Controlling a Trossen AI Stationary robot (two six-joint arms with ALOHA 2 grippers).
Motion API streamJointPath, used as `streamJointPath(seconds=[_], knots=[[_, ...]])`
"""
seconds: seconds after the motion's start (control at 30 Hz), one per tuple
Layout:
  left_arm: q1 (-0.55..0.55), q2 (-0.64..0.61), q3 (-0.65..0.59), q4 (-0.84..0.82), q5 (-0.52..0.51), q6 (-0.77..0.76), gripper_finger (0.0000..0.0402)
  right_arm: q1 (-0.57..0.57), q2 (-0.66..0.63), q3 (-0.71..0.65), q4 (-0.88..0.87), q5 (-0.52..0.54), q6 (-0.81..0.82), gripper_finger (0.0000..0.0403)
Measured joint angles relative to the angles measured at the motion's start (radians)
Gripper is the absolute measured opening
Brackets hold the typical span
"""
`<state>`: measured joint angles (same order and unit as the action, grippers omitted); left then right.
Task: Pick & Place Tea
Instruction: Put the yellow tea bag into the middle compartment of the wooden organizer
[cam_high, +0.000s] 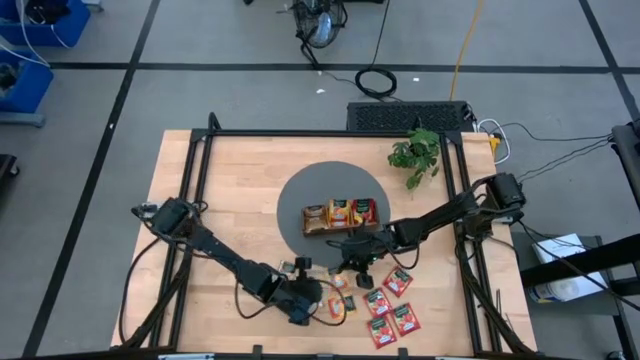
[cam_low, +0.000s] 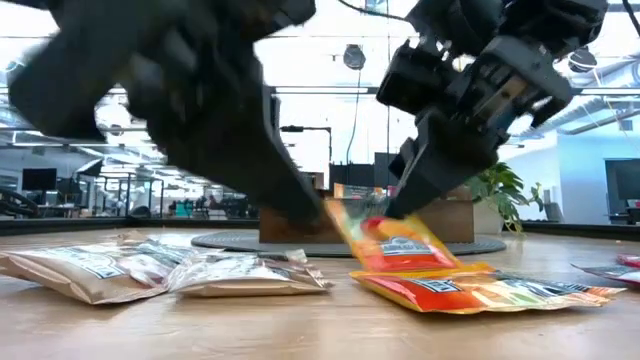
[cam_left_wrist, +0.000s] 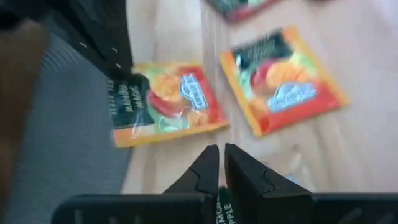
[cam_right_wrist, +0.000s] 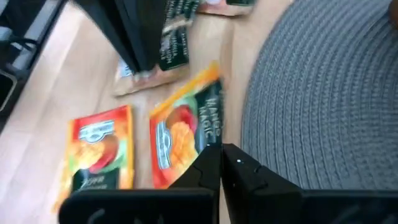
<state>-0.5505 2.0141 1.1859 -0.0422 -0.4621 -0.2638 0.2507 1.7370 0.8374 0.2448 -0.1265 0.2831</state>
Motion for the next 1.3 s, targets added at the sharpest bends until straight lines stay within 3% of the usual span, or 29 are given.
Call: streamJointPath(seconds=[0.2, 0.4, 0.57, 0.87, 1.3], knots=[[-0.056, -0.030, 0.003, -0.024, -0.082, 0.022, 0.0035, 0.007, -0.116, 0.000, -0.053, 0.031, -0.055, 0.0000], [-0.080, -0.033, 0.003, -0.071, -0.094, 0.027, 0.0035, -0.020, -0.305, 0.003, -0.193, 0.276, -0.210, 0.0000], [-0.080, -0.033, 0.003, -0.095, -0.098, 0.015, 0.0035, -0.087, -0.393, 0.003, -0.249, 0.335, -0.337, 0.0000], [-0.077, -0.035, 0.004, -0.119, -0.100, -0.005, 0.0035, -0.211, -0.317, 0.001, -0.277, 0.307, -0.390, 0.0000], [-0.077, -0.035, 0.005, -0.148, -0.116, -0.034, 0.0035, -0.225, -0.218, 0.002, -0.254, 0.309, -0.426, 0.0001]])
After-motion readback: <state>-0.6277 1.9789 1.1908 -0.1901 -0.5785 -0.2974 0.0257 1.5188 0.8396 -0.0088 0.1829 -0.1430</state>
